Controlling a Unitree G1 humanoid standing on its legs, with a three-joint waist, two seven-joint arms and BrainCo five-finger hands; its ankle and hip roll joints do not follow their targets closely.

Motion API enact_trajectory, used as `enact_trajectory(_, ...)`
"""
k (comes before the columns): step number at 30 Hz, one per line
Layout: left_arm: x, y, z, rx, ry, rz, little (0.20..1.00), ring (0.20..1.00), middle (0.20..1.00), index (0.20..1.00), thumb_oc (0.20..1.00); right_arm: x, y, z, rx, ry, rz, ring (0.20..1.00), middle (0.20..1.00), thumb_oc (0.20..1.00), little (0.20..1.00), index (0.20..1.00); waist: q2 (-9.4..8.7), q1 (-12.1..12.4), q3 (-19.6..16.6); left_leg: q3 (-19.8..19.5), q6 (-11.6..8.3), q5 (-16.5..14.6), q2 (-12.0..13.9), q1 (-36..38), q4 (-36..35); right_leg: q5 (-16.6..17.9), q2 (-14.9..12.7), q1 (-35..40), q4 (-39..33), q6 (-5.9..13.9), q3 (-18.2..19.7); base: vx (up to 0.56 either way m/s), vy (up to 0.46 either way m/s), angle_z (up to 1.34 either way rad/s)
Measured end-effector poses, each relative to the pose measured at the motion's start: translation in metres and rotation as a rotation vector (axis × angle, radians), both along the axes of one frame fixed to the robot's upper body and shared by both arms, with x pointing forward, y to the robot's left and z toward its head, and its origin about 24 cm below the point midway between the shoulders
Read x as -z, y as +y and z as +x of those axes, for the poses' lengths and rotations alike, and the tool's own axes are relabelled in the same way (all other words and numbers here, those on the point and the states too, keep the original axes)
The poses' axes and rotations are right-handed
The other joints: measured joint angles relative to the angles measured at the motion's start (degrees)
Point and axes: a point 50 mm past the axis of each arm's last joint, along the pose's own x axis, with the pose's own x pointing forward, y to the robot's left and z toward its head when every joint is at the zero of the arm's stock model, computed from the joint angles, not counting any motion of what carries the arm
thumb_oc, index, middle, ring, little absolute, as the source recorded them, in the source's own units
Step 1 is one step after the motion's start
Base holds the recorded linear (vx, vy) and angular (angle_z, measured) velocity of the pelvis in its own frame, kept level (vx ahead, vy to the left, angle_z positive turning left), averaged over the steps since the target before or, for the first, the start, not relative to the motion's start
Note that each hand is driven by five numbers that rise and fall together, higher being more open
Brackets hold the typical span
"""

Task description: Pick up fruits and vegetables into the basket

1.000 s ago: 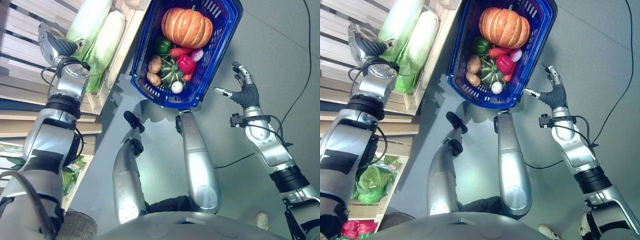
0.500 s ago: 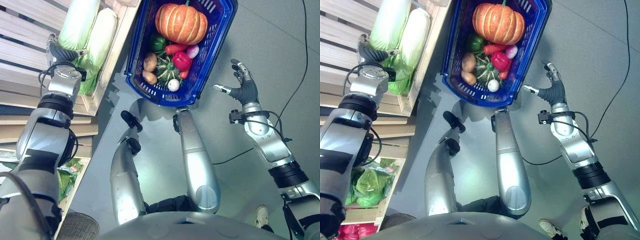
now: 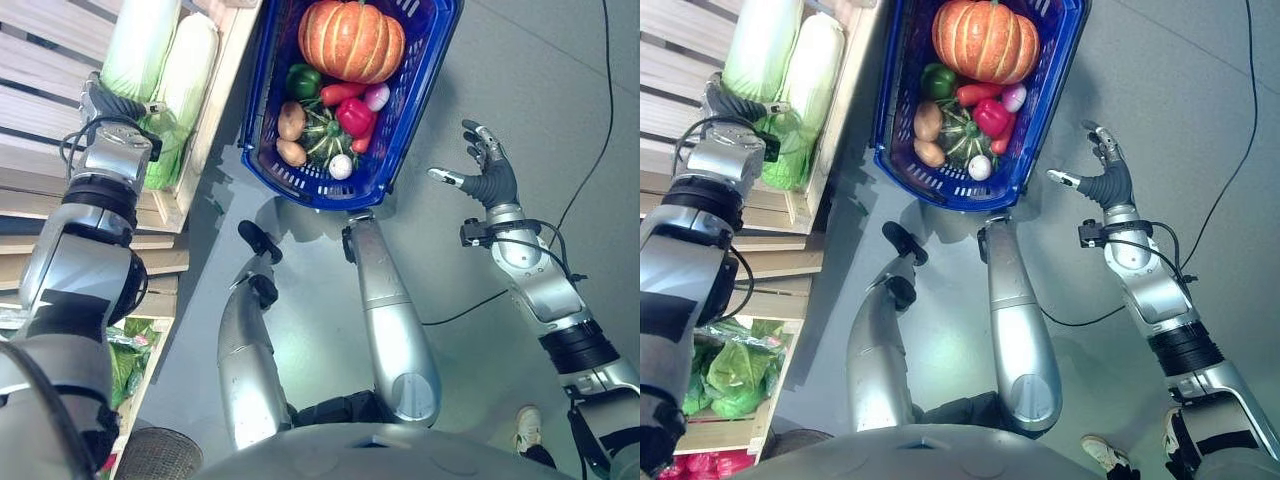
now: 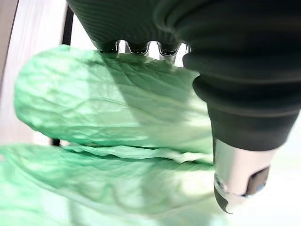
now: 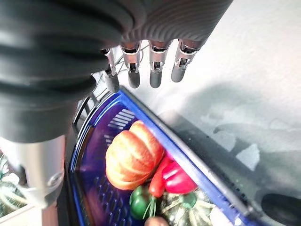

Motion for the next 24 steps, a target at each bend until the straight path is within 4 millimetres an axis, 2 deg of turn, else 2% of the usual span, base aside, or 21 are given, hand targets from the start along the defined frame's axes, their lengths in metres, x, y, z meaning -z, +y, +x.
enact_trajectory(7, 0.001, 0.010, -0.006, -0.051, 0.178, 0.059, 1.000, 1.000, 1.000, 1.000, 1.000, -0.003, 0.001, 0.003, -0.004, -0.003, -0.005, 1.000, 1.000, 1.000, 1.000, 1.000, 0.06, -0.33, -0.99, -0.31, -0.96, -0.50, 1.09, -0.88, 0.91, 0.27, 1.37, -0.74, -0.15, -0.40, 0.19, 0.00, -0.024, -0.10)
enact_trajectory(11, 0.010, 0.016, -0.009, -0.020, 0.276, 0.007, 1.000, 1.000, 1.000, 1.000, 1.000, 0.001, 0.004, 0.004, -0.018, 0.015, -0.004, 1.000, 1.000, 1.000, 1.000, 1.000, 0.05, -0.37, -3.59, -0.29, -1.02, -0.59, 0.99, -1.63, 0.89, 0.43, 1.42, -1.86, -0.23, -0.65, 0.44, 0.00, 0.001, -0.03)
enact_trajectory(15, 0.019, 0.023, -0.014, 0.017, 0.339, -0.054, 1.000, 1.000, 1.000, 1.000, 1.000, 0.002, 0.003, 0.004, -0.013, 0.024, -0.005, 1.000, 1.000, 1.000, 1.000, 1.000, 0.02, -0.21, -3.68, 0.04, -0.76, -0.92, 0.61, -1.59, 0.91, 0.46, 1.31, -1.85, -0.38, -0.69, 1.04, 0.01, 0.018, 0.00)
enact_trajectory(19, 0.024, 0.022, -0.014, 0.044, 0.306, -0.155, 1.000, 1.000, 1.000, 1.000, 1.000, 0.002, 0.004, 0.004, -0.014, 0.033, -0.008, 1.000, 1.000, 1.000, 1.000, 1.000, 0.02, -0.20, -3.68, 0.28, -0.64, -1.60, 0.27, -0.60, 0.93, 0.60, 1.07, -1.18, -0.16, -0.87, 1.52, 0.02, 0.027, -0.04)
enact_trajectory(20, 0.024, 0.022, -0.014, 0.046, 0.298, -0.173, 0.787, 0.787, 0.787, 0.787, 0.787, 0.002, 0.004, 0.004, -0.014, 0.033, -0.008, 1.000, 1.000, 1.000, 1.000, 1.000, 0.02, -0.22, -3.68, 0.30, -0.62, -1.64, 0.24, -0.51, 0.93, 0.59, 1.04, -1.10, -0.17, -0.86, 1.52, 0.00, 0.000, 0.00)
enact_trajectory(21, 0.024, 0.021, -0.013, 0.064, 0.267, -0.215, 0.523, 0.523, 0.523, 0.523, 0.523, 0.002, 0.003, 0.004, -0.013, 0.035, -0.007, 1.000, 1.000, 1.000, 1.000, 1.000, 0.02, -0.20, -3.68, 0.27, -0.61, -1.64, 0.18, -0.37, 0.93, 0.58, 0.99, -0.95, -0.16, -0.85, 1.50, 0.00, 0.000, 0.00)
enact_trajectory(22, 0.025, 0.021, -0.013, 0.068, 0.257, -0.229, 0.200, 0.200, 0.200, 0.200, 0.200, 0.002, 0.003, 0.003, -0.013, 0.035, -0.007, 1.000, 1.000, 1.000, 1.000, 1.000, 0.02, -0.19, -3.68, 0.26, -0.61, -1.64, 0.13, -0.31, 0.92, 0.56, 0.95, -0.91, -0.18, -0.82, 1.50, 0.00, 0.011, 0.04)
enact_trajectory(24, 0.030, 0.022, -0.013, 0.090, 0.199, -0.306, 0.200, 0.200, 0.200, 0.200, 0.200, 0.002, 0.003, 0.003, -0.013, 0.034, -0.007, 1.000, 1.000, 1.000, 1.000, 1.000, 0.02, -0.19, -3.68, 0.26, -0.54, -1.60, -0.10, -0.19, 0.89, 0.44, 0.73, -0.88, -0.16, -0.64, 1.57, 0.00, 0.000, 0.04)
